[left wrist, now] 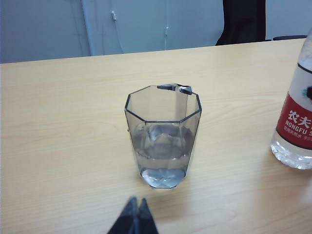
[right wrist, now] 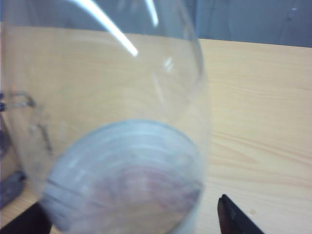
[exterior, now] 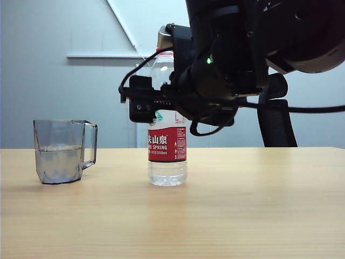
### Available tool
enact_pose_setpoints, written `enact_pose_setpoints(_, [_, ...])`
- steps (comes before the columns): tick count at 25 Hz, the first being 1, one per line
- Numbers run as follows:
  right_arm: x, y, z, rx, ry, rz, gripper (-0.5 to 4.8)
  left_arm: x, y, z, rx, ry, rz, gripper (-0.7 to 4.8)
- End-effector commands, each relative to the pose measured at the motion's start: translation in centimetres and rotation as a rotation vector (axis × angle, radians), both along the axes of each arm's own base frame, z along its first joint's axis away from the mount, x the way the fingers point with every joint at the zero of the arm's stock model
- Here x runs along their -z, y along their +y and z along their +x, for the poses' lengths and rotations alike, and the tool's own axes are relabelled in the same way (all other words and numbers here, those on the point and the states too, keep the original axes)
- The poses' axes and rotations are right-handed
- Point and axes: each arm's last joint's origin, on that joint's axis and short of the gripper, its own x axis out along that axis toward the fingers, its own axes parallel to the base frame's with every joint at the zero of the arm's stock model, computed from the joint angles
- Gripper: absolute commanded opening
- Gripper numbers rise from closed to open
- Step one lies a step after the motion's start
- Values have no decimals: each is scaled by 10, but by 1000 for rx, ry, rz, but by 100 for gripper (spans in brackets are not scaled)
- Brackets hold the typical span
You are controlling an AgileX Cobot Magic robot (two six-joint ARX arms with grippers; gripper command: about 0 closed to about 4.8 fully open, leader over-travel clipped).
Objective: Pick up the mineral water bottle on the table and pour water into the mug until it's half full.
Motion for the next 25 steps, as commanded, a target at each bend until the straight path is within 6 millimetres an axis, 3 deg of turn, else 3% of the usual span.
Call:
enact_pose_setpoints(1, [-3, -1, -7, 27, -8, -1, 479, -2, 0, 0, 1, -13, -8, -2])
enact_pose_setpoints(7, [-8, -6, -30, -16, 19, 1, 479, -2, 8, 2, -82, -14, -8, -2])
enact_pose_setpoints(12, [-22, -13, -52, -16, 59, -16, 479, -2, 23, 4, -237, -14, -6, -2])
enact_pose_setpoints(18, [-42, -16, -73, -74, 72, -20, 471, -2, 25, 4, -257, -14, -6, -2])
enact_pose_setpoints(20, [-49, -17, -80, -93, 65, -11, 386, -2, 25, 4, -259, -14, -6, -2])
enact_pose_setpoints(21, [-54, -18, -85, -111, 60, -4, 267, -2, 25, 4, -260, -14, -6, -2])
enact_pose_setpoints(22, [-58, -19, -89, -121, 58, 0, 187, -2, 25, 4, -260, -14, -6, -2])
enact_pose_setpoints(25, [-67, -24, -97, -143, 54, 9, 26, -2, 25, 4, -260, -14, -6, -2])
